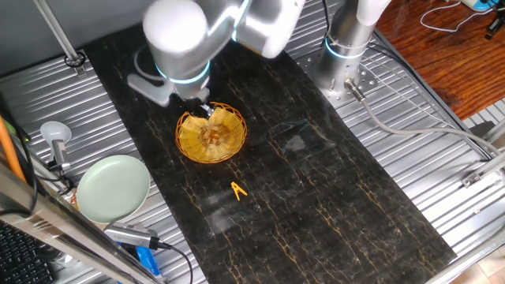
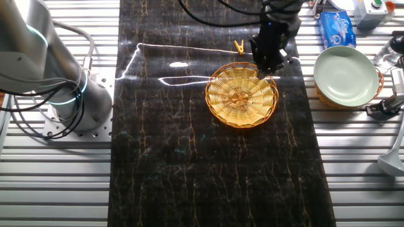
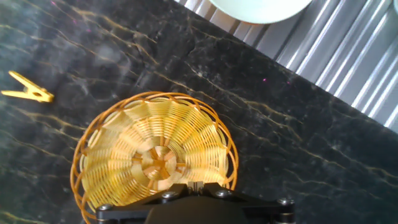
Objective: Use a clamp
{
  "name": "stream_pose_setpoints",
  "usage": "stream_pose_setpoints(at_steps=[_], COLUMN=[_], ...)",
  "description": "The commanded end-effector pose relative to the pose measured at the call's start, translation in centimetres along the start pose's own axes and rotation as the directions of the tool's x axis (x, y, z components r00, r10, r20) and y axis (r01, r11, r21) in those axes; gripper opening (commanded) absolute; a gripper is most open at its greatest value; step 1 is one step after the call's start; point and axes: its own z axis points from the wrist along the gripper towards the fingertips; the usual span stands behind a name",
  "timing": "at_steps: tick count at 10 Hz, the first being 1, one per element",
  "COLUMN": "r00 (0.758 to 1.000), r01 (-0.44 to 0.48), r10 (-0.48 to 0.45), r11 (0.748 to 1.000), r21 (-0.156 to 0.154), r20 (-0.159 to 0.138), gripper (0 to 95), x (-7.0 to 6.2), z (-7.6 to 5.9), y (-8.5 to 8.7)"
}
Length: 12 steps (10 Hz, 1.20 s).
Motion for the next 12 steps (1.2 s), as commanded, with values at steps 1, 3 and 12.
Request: stream_pose_setpoints(at_steps=[1, 3, 12], r00=[0.998, 0.996, 0.995], r01=[-0.058, -0.079, -0.09], r10=[0.058, 0.08, 0.091], r11=[0.998, 0.997, 0.996], r21=[-0.007, 0.025, 0.022], r20=[-0.012, -0.043, -0.037], gripper=[0.0, 0.0, 0.0], x=[-1.1, -2.6, -4.4], z=[-1.6, -3.0, -3.5], y=[3.0, 6.3, 10.0])
